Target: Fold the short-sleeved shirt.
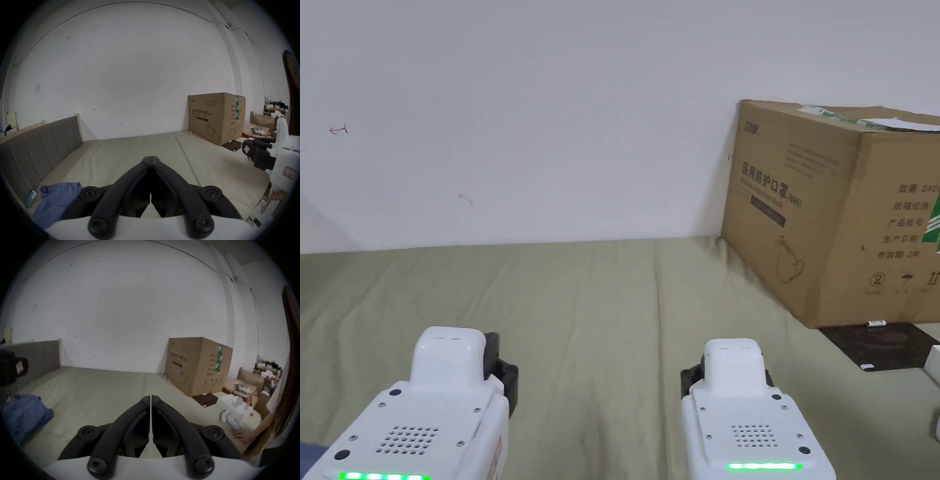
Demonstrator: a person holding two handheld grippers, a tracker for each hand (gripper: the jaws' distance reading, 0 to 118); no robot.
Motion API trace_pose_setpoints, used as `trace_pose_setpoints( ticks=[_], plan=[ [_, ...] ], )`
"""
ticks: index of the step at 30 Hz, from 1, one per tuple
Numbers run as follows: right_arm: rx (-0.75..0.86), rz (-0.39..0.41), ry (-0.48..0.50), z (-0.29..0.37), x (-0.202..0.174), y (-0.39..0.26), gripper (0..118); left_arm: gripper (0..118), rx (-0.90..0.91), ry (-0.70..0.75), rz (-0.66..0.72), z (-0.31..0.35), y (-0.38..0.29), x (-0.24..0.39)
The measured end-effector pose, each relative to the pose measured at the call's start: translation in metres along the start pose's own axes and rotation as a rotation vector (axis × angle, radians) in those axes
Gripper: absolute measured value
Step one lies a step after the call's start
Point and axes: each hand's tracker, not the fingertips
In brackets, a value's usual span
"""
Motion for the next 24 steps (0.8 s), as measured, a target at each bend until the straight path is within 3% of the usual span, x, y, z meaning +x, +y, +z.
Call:
trace_pose_setpoints(
  ticks=[24],
  plan=[
    [-0.007,0.016,0.084,-0.005,-0.033,0.029,0,0,-0.009,-0.008,0.096,0.005,0.018,-0.042]
  ],
)
